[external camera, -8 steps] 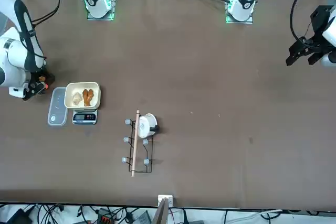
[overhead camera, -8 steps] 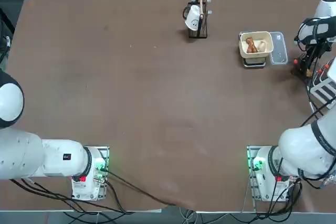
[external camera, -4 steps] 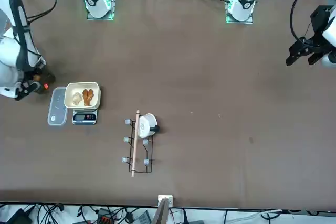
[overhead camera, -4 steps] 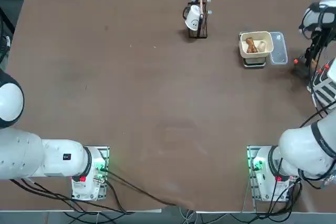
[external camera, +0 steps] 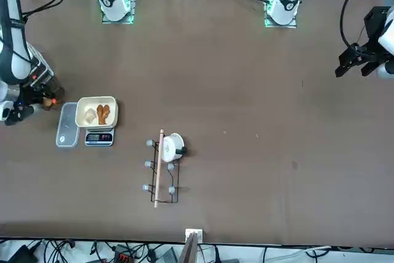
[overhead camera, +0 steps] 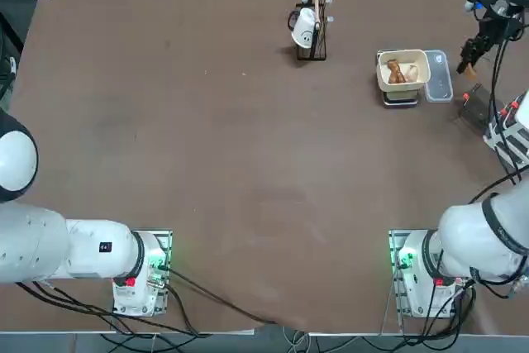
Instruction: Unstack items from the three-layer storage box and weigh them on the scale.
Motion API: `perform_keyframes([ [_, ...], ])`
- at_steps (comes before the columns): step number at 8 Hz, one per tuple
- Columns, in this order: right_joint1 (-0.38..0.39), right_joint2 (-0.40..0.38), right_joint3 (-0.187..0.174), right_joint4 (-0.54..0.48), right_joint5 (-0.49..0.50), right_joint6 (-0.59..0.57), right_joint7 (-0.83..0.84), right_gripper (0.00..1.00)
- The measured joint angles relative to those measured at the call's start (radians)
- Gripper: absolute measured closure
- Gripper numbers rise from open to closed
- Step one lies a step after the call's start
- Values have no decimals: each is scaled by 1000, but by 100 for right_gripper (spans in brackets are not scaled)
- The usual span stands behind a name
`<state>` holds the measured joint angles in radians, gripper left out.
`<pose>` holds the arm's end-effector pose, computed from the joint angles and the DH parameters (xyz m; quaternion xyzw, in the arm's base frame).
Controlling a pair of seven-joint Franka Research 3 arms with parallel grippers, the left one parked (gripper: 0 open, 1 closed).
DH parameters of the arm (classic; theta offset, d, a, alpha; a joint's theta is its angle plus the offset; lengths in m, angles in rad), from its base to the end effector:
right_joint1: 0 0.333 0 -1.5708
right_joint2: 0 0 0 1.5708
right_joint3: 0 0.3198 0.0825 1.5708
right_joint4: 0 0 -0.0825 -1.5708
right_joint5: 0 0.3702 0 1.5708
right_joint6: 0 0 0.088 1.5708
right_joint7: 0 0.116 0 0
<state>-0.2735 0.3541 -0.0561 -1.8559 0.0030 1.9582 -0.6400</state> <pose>0.5597 -0.1894 0.3158 -0.9802 -0.1531 0.1148 0.0508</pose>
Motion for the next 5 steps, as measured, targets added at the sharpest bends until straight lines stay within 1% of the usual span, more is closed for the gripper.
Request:
perform_keyframes([
  [1, 38, 0, 5, 4, 21, -25, 96, 53],
  [3, 150, 0, 19, 6, 74, -53, 337, 54],
  [4, 199, 0, 20, 6, 88, -50, 423, 53],
  [5, 230, 1, 21, 6, 92, -35, 475, 49],
])
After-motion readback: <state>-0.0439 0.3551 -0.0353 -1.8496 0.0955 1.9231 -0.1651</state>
